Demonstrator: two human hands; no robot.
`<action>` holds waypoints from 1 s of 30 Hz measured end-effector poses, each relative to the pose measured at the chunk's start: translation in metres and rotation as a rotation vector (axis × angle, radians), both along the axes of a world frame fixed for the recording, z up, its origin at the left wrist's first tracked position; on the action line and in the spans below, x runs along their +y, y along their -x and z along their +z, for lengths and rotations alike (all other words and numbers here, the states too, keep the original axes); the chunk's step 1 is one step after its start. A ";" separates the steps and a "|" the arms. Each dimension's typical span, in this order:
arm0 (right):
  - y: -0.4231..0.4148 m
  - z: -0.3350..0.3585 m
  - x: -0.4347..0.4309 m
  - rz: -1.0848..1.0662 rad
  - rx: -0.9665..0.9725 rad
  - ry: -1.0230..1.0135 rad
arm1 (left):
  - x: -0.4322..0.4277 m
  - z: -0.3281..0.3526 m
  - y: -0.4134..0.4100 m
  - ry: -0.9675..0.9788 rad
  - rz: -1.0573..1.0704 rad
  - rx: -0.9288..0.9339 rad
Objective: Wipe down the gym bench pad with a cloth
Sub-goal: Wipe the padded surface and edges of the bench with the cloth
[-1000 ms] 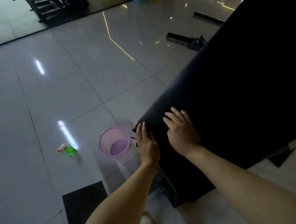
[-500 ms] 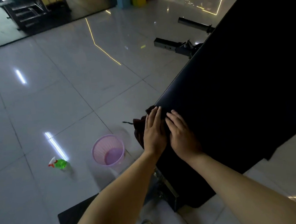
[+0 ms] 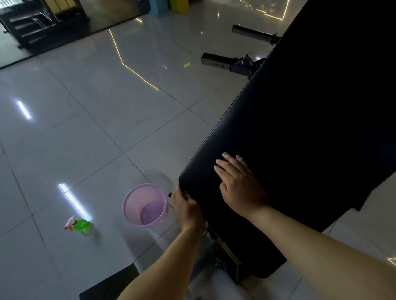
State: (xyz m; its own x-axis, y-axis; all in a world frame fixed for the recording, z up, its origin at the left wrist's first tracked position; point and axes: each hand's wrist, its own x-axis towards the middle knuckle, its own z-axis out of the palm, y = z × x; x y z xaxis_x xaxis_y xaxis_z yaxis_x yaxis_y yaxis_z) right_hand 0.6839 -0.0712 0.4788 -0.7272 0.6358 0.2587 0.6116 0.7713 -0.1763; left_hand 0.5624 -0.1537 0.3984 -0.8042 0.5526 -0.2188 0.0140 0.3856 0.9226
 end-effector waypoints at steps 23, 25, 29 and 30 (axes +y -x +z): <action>-0.001 0.043 0.055 -0.122 -0.065 -0.126 | 0.061 0.040 0.046 -0.022 -0.318 0.145; 0.000 0.041 0.055 -0.129 -0.049 -0.131 | 0.072 0.042 0.041 -0.014 -0.261 0.115; 0.003 0.039 0.058 -0.126 0.024 -0.094 | 0.101 0.062 0.030 -0.088 -0.252 0.099; 0.003 0.040 0.059 -0.125 0.051 -0.077 | 0.110 0.071 0.026 -0.115 -0.269 0.104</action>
